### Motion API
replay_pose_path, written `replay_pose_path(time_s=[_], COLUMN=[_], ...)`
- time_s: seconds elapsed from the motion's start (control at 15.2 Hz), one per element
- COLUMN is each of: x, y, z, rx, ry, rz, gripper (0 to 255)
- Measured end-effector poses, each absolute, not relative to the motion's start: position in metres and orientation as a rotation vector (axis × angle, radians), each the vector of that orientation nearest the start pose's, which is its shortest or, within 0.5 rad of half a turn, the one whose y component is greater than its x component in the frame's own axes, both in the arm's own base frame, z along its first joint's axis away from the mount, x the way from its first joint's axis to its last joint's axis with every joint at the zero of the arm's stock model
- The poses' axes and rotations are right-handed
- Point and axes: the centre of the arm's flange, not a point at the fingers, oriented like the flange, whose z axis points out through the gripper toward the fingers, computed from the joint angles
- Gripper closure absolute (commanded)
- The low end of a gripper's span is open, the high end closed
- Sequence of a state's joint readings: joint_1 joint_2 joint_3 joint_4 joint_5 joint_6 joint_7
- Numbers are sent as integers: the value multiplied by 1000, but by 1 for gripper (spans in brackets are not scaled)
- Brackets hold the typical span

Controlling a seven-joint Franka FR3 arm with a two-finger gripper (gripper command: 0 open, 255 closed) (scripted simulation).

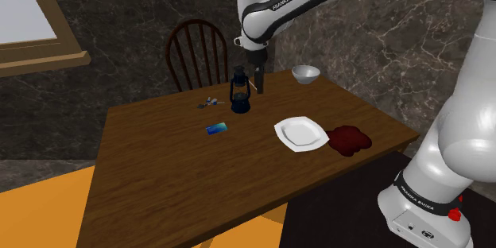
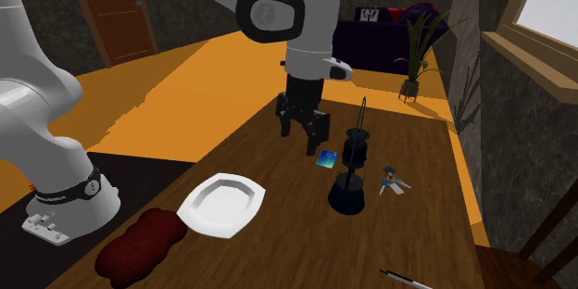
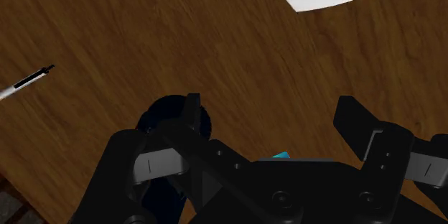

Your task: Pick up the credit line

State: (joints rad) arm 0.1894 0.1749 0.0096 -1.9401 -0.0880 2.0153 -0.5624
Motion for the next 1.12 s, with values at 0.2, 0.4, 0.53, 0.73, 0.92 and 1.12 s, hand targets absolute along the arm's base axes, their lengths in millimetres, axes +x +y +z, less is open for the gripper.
replay_pose_path(time_s=[0.2,0.4,0.53,0.73,0.92,1.12], x=[593,612,618,632,638,640], y=[136,163,181,208,241,250], z=[361,336,320,295,270,253], rx=[-2876,-2806,-2756,-2674,-2588,-2561], ry=[-1391,-1530,-1621,-1753,-1880,-1917], rz=[187,194,198,206,213,214], gripper=[0,0,0,0,0,0])
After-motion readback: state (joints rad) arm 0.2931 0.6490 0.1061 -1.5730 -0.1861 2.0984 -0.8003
